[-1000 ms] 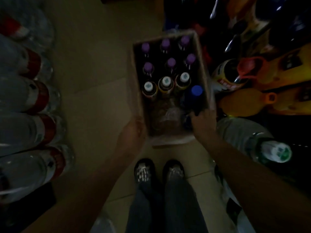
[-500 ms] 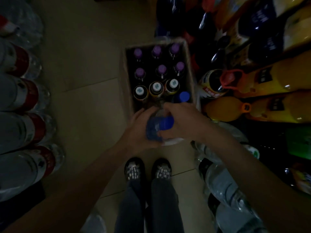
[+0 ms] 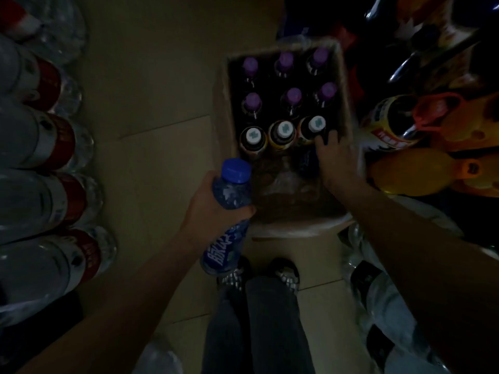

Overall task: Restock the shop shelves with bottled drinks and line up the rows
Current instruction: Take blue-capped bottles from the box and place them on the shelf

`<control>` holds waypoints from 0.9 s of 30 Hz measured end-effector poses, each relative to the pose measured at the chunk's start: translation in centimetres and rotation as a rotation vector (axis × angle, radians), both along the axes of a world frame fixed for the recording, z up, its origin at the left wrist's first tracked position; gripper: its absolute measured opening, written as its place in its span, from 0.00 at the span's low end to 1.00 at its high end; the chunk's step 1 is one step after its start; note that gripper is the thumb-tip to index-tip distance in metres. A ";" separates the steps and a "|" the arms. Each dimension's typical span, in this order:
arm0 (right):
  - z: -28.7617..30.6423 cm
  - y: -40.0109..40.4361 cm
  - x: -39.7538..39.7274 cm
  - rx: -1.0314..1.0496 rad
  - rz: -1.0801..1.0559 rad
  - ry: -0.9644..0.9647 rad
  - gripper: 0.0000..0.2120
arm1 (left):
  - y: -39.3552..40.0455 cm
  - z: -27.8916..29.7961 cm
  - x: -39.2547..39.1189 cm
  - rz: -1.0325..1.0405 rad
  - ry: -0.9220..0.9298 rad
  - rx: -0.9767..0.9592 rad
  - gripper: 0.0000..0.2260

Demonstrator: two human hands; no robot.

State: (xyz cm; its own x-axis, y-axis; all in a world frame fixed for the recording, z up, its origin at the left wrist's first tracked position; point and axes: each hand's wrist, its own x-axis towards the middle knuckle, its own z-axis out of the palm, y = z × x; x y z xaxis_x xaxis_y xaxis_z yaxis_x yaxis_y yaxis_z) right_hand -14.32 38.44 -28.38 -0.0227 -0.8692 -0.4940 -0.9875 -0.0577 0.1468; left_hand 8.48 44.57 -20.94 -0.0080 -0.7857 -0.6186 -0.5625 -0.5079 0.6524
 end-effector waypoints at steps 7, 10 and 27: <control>6.3 2.7 0.7 0.138 -0.117 -0.321 0.29 | 0.7 5.3 0.5 0.228 0.104 0.071 0.15; 14.0 3.7 0.8 0.136 -0.299 -0.494 0.26 | -0.3 11.3 0.0 0.312 0.195 0.068 0.18; 64.2 22.2 -4.5 -0.705 -0.563 -0.687 0.21 | 9.5 53.9 -9.0 -0.005 0.443 -0.283 0.16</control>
